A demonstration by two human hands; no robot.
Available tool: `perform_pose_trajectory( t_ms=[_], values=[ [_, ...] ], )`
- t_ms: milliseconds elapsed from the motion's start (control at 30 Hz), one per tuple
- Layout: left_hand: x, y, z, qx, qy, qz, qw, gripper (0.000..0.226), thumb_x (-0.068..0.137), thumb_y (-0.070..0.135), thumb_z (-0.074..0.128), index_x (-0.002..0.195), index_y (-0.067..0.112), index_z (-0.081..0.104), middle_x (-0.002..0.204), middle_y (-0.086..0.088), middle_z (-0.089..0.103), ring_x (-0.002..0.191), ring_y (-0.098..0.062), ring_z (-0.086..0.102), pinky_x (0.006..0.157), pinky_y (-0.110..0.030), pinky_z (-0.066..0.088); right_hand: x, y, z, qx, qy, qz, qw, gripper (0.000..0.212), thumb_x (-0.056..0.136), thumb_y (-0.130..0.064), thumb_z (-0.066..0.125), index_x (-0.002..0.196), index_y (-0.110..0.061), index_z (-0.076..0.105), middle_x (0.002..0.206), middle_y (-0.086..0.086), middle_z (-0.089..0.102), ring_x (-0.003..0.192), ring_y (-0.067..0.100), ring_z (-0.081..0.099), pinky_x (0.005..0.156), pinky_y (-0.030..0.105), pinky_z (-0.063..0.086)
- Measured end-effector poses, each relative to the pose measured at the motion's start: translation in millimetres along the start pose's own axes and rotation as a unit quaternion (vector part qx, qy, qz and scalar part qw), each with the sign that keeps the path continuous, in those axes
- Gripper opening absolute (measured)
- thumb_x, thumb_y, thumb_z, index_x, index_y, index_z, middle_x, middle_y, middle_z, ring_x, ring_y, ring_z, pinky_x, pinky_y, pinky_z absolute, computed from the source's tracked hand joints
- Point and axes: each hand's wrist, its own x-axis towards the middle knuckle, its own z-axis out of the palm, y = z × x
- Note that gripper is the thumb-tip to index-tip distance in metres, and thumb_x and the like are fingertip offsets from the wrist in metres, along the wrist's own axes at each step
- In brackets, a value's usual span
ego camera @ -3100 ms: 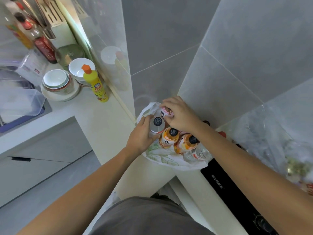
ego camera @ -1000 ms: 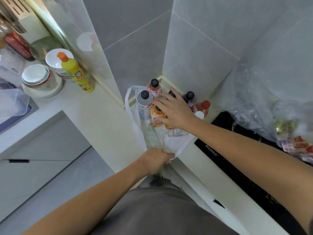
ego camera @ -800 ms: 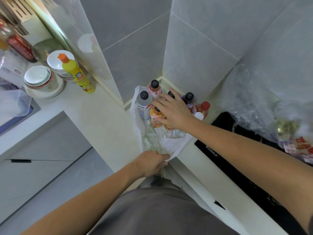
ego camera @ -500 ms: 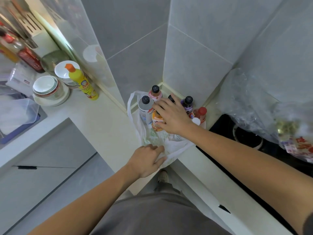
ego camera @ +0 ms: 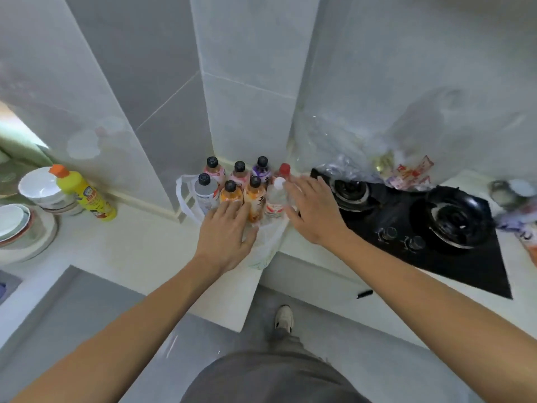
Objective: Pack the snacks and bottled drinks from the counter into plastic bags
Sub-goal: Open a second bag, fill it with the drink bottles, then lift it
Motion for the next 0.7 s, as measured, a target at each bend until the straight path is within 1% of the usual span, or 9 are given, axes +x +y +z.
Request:
perform_pose_trajectory(
  t_ms=[100,233,367,467,600,700],
  values=[
    [10.9,34.7,-7.5,-0.008,0.007,0.046,0.999,0.062,0.100,0.053,0.032,0.146,0.014,0.046,0.142,-0.009,0.055,0.133,-0.030,0.048,0.108,-0.049,0.040,-59.5,26.2,-20.6,-0.017,0.014,0.077,0.997,0.055,0.105,-0.045,0.046,0.153,-0.019,0.046,0.157,0.007,0.048,0.149,0.031,0.036,0.126,0.053,0.020],
    [26.2,105.3,-10.9,-0.008,0.015,0.111,0.994,0.065,0.097,0.053,0.039,0.147,0.014,0.049,0.144,-0.014,0.056,0.134,-0.033,0.049,0.107,-0.050,0.038,-133.9,62.9,-50.3,-0.032,0.011,0.171,0.985,0.060,0.104,-0.050,0.043,0.157,-0.021,0.040,0.162,0.006,0.041,0.153,0.029,0.030,0.128,0.052,0.019],
    [37.1,187.2,-5.6,-0.009,-0.005,0.168,0.986,0.068,0.099,0.057,0.035,0.154,0.016,0.041,0.153,-0.013,0.050,0.143,-0.033,0.043,0.114,-0.051,0.036,-208.8,109.3,-72.2,-0.033,0.039,0.253,0.966,0.060,0.102,-0.049,0.047,0.155,-0.021,0.043,0.160,0.006,0.044,0.152,0.031,0.033,0.125,0.053,0.024],
    [39.2,253.5,7.8,-0.015,-0.018,0.194,0.981,0.070,0.099,0.058,0.032,0.156,0.017,0.039,0.156,-0.013,0.047,0.147,-0.033,0.038,0.117,-0.051,0.034,-272.5,147.4,-80.1,-0.028,0.040,0.300,0.953,0.060,0.102,-0.050,0.046,0.154,-0.020,0.045,0.159,0.007,0.045,0.150,0.031,0.035,0.123,0.054,0.028],
    [35.0,351.3,31.9,-0.036,-0.033,0.221,0.974,0.069,0.098,0.057,0.034,0.154,0.016,0.043,0.152,-0.013,0.050,0.144,-0.033,0.042,0.115,-0.051,0.036,-360.9,198.1,-87.9,-0.020,0.029,0.349,0.937,0.059,0.104,-0.047,0.046,0.156,-0.021,0.042,0.161,0.008,0.042,0.153,0.031,0.031,0.126,0.054,0.024],
    [29.3,427.7,53.3,-0.044,-0.047,0.231,0.971,0.070,0.097,0.057,0.034,0.153,0.016,0.044,0.152,-0.013,0.051,0.143,-0.034,0.043,0.115,-0.051,0.036,-420.5,236.2,-92.9,-0.018,0.020,0.384,0.923,0.060,0.104,-0.049,0.044,0.158,-0.023,0.038,0.164,0.008,0.038,0.155,0.030,0.028,0.127,0.052,0.023]
  ],
)
